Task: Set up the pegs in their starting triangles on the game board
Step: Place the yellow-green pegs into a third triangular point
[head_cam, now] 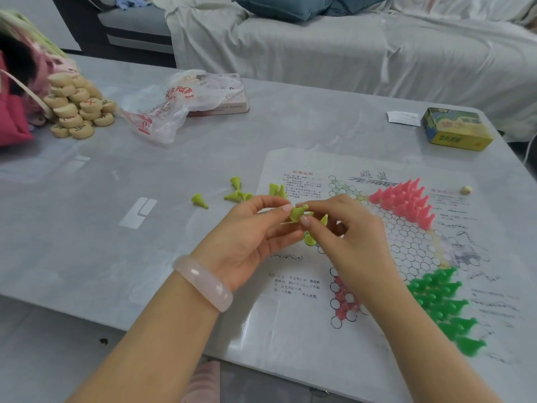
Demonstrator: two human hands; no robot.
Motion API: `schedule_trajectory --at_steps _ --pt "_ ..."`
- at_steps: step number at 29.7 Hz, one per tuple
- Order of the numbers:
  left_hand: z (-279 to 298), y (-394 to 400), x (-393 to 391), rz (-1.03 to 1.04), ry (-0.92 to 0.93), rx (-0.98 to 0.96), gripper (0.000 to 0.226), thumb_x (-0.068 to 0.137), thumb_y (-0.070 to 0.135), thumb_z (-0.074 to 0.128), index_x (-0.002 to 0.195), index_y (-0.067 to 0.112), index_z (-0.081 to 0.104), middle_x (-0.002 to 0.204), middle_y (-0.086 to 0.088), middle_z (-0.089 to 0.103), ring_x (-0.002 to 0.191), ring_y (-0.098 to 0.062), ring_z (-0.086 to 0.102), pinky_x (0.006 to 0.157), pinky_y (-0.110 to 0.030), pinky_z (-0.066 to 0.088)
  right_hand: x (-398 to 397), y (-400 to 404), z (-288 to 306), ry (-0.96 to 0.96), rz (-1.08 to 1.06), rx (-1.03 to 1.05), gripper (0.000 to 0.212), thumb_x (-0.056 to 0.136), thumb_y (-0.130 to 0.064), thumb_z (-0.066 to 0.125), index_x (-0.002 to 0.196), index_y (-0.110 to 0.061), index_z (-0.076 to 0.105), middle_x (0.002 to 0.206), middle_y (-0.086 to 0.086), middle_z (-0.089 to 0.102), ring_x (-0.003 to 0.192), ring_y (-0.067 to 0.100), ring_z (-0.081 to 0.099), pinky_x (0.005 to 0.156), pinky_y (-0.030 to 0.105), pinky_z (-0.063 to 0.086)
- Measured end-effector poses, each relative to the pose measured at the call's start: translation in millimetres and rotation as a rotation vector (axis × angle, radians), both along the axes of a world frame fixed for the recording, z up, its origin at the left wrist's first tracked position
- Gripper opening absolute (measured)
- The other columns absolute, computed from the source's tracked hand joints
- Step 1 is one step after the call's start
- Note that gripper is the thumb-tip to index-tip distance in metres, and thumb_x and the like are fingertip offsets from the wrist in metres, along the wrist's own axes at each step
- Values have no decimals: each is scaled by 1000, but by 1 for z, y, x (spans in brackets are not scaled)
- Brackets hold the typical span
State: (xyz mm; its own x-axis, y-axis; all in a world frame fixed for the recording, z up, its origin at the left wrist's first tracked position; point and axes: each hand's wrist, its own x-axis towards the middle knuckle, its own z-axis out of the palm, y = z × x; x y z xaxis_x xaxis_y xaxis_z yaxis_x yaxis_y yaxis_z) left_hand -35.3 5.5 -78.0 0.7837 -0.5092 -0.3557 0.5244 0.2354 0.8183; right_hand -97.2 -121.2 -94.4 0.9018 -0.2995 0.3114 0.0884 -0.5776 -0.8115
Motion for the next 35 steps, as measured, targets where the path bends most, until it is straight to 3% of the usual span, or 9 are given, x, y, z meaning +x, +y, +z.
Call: schedule_trajectory --at_steps 5,7,9,10,13,18,26,29,35 --pt "-3 -5 -2 -48 -127 164 8 87 3 55 84 10 57 75 -8 65 56 -9 62 56 -16 53 -2 0 -2 -25 -1 7 13 80 -24 65 87 -34 67 76 -13 59 68 3 51 62 12 39" --pt "-9 2 9 39 -537 547 11 86 8 57 82 17 59 83 -4 63 58 -4 59 58 -13 48 -3 -4 -1 -29 -60 74 12 80 -22 66 85 -33 67 75 -13 60 66 3 50 63 13 40" --pt "-12 18 22 216 -985 1043 10 84 12 57 91 17 63 94 -6 61 80 -15 59 73 -26 45 -3 -9 0 -39 -118 166 15 81 -19 65 85 -33 67 76 -12 62 65 3 51 63 14 41" --pt "-14 27 30 262 -1065 1230 17 84 15 56 100 15 63 104 -11 58 93 -27 55 78 -34 43 -4 -12 1 -41 -142 191 15 82 -20 65 86 -34 66 77 -12 63 66 3 52 64 14 42" --pt "-23 45 46 153 -865 1546 37 88 25 51 124 16 52 131 -18 38 114 -39 41 89 -44 39 -6 -16 3 -27 -161 209 15 83 -21 64 89 -34 67 81 -11 65 70 4 54 66 16 44" --pt "-36 36 50 20 -964 1502 42 90 29 48 131 20 46 132 -17 40 114 -39 39 93 -43 36 -8 -21 4 42 -165 176 15 83 -22 62 91 -34 67 86 -12 66 76 6 57 70 18 46" --pt "-38 12 43 43 -1064 1326 18 91 20 49 106 11 55 103 -10 46 94 -30 45 69 -32 33 -8 -29 -1 168 -283 85 13 85 -21 60 94 -22 68 75 -14 63 72 3 58 64 10 42" --pt "-37 12 43 44 -1073 1319 22 92 19 47 109 6 51 104 -14 48 91 -34 49 68 -31 31 -8 -32 -4 224 -286 -20 15 85 -20 59 97 -20 68 72 -21 57 71 -6 54 63 5 38" --pt "-32 18 41 26 -1066 1293 23 93 16 45 110 1 52 97 -17 54 82 -28 42 65 -27 23 -7 -26 -10 332 -224 -154 11 85 -20 59 89 -17 70 80 -6 65 72 4 55 61 4 35"
